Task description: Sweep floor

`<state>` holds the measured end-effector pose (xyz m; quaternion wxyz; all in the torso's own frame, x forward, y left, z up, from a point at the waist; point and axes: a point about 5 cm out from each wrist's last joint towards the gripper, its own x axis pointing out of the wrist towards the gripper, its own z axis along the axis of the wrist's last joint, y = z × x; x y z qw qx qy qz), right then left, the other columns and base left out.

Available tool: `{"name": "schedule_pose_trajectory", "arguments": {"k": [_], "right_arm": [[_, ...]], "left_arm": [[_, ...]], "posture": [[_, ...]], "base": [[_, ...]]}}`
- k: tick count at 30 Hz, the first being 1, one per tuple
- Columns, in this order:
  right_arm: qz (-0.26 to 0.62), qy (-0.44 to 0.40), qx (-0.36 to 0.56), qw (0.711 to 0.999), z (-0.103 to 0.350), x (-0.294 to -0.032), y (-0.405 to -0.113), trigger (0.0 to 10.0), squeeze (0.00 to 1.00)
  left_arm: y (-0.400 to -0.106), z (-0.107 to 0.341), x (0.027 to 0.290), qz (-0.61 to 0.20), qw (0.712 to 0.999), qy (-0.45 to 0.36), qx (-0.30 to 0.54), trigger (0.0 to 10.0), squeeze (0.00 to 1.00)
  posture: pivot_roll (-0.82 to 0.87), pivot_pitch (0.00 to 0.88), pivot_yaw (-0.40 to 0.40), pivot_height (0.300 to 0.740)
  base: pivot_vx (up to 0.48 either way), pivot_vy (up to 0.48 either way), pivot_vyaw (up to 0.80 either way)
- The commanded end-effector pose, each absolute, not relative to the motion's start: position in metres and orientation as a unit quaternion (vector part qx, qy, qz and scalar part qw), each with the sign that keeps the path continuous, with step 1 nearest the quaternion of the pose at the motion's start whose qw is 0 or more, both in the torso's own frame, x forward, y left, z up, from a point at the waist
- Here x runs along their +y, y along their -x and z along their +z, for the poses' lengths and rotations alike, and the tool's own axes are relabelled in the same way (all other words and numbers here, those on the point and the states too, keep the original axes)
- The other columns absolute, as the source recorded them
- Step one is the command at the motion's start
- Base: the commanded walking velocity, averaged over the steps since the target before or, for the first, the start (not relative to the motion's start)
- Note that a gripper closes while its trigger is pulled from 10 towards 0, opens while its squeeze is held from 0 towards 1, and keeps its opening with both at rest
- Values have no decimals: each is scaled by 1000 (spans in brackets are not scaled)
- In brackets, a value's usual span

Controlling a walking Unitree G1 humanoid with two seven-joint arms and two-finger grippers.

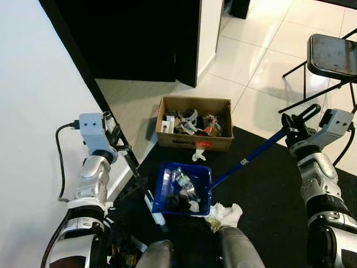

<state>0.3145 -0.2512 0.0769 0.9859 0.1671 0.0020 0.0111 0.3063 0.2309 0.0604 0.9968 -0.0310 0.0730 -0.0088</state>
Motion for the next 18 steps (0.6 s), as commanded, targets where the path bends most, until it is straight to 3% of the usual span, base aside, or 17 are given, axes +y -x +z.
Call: {"name": "schedule_pose_trajectory", "arguments": {"k": [1, 18], "right_arm": [[13, -180, 5, 984, 75, -247, -314, 10000, 0], [11, -163, 18, 986, 72, -247, -312, 10000, 0]], "left_arm": [[-312, 66, 222, -14, 997, 45, 58, 10000, 0], [-314, 64, 219, -19, 997, 24, 70, 10000, 0]], "posture": [[4, 0, 15, 740], [5, 0, 9, 740]], "base": [[0, -379, 0], [0, -422, 0]]}}
